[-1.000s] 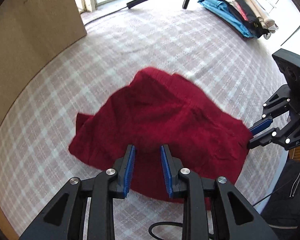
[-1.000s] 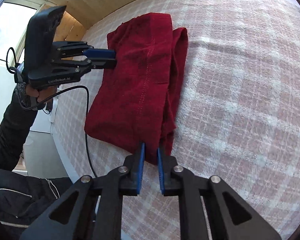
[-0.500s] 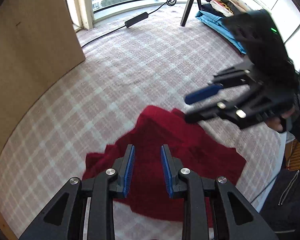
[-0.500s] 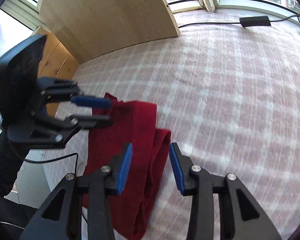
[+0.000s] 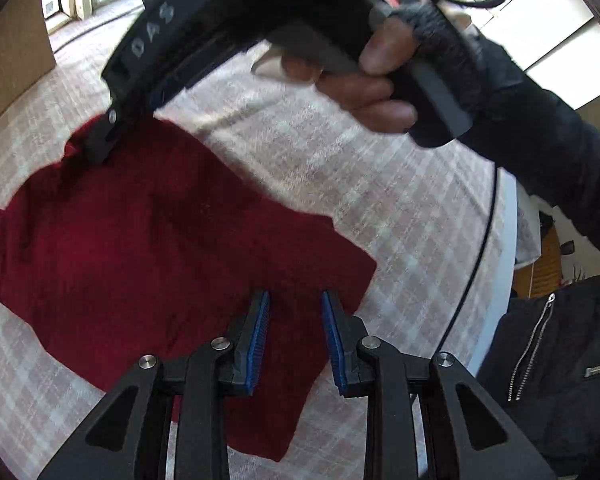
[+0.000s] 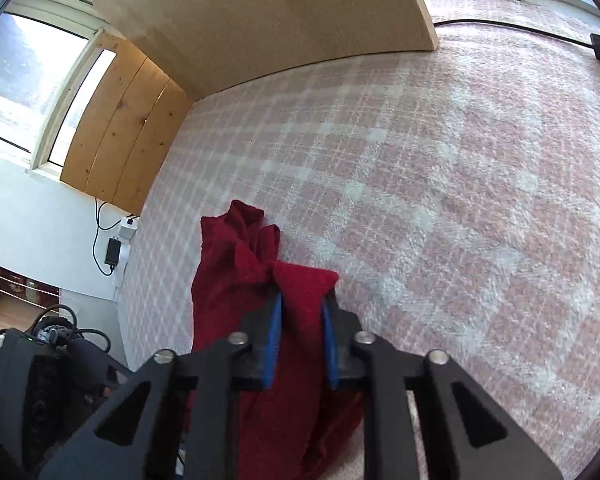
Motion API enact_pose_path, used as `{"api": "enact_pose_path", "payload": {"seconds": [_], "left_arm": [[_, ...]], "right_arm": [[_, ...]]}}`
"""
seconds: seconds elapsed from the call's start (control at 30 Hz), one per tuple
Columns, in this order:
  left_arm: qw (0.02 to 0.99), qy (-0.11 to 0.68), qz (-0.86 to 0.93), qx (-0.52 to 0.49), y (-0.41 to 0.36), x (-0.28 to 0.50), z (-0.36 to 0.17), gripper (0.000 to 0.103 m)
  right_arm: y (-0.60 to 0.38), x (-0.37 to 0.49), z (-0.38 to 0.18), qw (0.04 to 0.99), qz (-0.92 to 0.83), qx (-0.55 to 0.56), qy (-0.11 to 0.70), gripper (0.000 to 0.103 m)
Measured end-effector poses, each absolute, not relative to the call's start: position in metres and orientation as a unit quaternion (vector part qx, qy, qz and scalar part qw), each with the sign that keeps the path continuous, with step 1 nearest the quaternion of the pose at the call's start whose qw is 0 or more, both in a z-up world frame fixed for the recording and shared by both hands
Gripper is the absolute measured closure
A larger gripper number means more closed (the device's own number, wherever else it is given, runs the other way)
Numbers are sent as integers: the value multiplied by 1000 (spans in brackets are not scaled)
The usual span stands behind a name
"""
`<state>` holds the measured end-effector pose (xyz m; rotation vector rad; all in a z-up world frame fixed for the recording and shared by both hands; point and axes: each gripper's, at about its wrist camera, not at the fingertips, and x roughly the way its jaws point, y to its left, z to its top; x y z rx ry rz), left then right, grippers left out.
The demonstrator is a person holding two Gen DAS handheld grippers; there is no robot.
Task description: Fold clothes
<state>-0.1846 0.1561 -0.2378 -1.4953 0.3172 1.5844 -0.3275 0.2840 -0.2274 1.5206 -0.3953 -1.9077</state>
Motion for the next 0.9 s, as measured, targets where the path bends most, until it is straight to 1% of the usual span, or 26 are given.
{"api": "enact_pose_path", "payload": {"seconds": [0.03,0.1,0.17,0.27,0.33,0.37,0.4,0.43,0.5,0.57,0.63,0.73,0.83,0.9], "left_arm": [[462,125,635,-607,156,-181,-238,79],[474,142,630,-599,156,-172,-232,79],[469,136,633,-601,153,-173,-230,79],[453,120,644,-604,141,-180,-224,79],[435,117,668,-592,126,-189,-212,76],[422,113,682,-586,115,-196,-207,76],[406,105,695,-584,103,-205,-202,76],[387,98,709,-581,91,-217,-200,76],[348,86,735,-575,70,-243,-198,76],[329,78,749,-570,56,-268,-200,76],[323,88,754,-565,60,-284,-205,76],[316,114,757,-561,69,-300,-220,76],[318,136,751,-562,75,-304,-241,76],[321,150,749,-560,79,-307,-249,75]], "right_arm": [[288,-323,-223,320,-734,581,-145,94],[301,-315,-213,307,-740,577,-162,94],[306,-315,-210,299,-743,573,-172,94],[297,-320,-223,273,-748,591,-127,90],[295,-321,-228,267,-747,596,-128,90],[296,-321,-225,263,-748,596,-126,88],[298,-321,-220,258,-750,597,-123,84],[299,-321,-216,254,-752,597,-121,76],[305,-315,-199,237,-772,578,-114,72],[308,-305,-179,222,-795,555,-104,72],[311,-294,-163,216,-812,535,-89,72],[298,-282,-156,236,-814,524,-81,72],[268,-277,-173,279,-788,541,-91,72],[260,-276,-196,264,-776,570,-65,72]]}}
